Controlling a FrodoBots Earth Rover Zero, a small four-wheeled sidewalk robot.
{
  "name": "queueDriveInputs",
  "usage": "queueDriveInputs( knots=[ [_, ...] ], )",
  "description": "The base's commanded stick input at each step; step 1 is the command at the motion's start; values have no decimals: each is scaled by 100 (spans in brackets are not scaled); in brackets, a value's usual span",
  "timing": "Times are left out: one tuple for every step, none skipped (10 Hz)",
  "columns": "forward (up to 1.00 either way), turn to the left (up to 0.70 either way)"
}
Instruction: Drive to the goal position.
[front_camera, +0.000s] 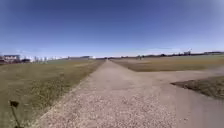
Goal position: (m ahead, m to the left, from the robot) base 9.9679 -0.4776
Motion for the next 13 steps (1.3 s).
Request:
queueDriveInputs(
  knots=[
    [100, 0],
    [100, 0],
    [100, 0],
    [100, 0],
    [100, 0],
    [100, 0],
    [100, 0],
    [100, 0],
    [100, 0],
    [100, 0],
    [100, 0],
    [100, 0],
    [100, 0]
  ],
)
